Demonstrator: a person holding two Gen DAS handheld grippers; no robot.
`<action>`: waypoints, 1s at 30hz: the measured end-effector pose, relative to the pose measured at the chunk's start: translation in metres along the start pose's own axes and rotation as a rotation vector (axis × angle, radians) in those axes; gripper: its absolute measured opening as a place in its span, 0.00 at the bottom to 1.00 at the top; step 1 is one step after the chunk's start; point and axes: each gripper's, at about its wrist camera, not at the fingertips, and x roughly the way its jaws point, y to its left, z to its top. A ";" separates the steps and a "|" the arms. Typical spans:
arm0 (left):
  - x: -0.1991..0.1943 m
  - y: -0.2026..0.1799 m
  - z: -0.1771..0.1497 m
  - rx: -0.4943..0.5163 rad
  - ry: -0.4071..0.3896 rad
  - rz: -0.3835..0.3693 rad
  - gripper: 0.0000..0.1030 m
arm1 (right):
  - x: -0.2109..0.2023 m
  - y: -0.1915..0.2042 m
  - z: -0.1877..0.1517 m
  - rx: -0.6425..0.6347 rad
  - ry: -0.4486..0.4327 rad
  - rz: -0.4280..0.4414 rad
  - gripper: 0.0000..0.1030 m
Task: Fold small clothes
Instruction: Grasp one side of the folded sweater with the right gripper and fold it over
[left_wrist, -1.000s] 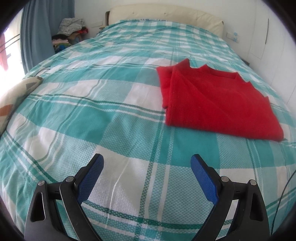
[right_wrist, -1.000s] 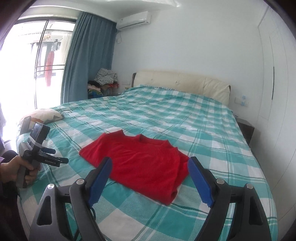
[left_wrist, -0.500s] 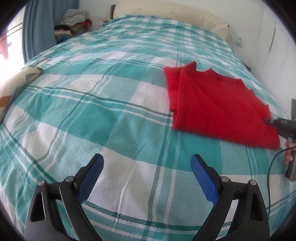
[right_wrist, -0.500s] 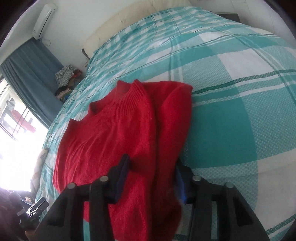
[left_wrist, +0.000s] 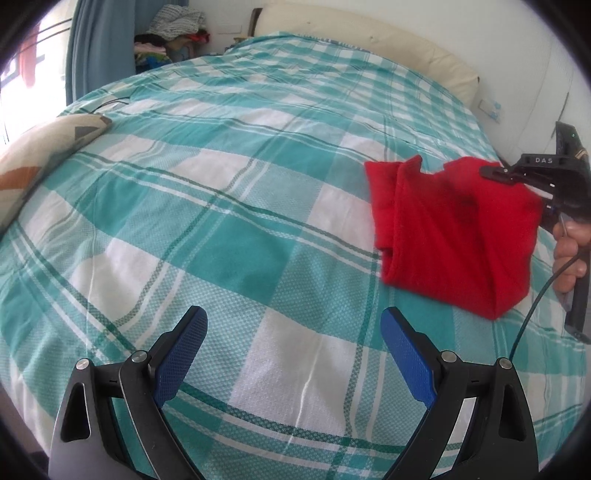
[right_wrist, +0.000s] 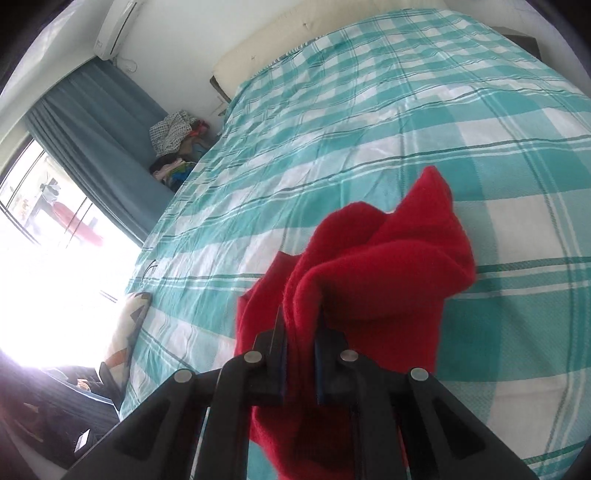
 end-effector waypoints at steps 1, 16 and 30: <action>-0.001 0.003 0.001 -0.003 -0.008 0.009 0.93 | 0.014 0.010 -0.003 -0.011 0.014 0.000 0.11; -0.001 0.026 0.012 -0.073 0.016 -0.027 0.93 | 0.013 0.044 -0.035 -0.179 0.075 0.105 0.57; -0.001 0.025 0.011 -0.056 0.003 -0.002 0.93 | 0.077 0.092 -0.122 -0.614 0.181 -0.073 0.29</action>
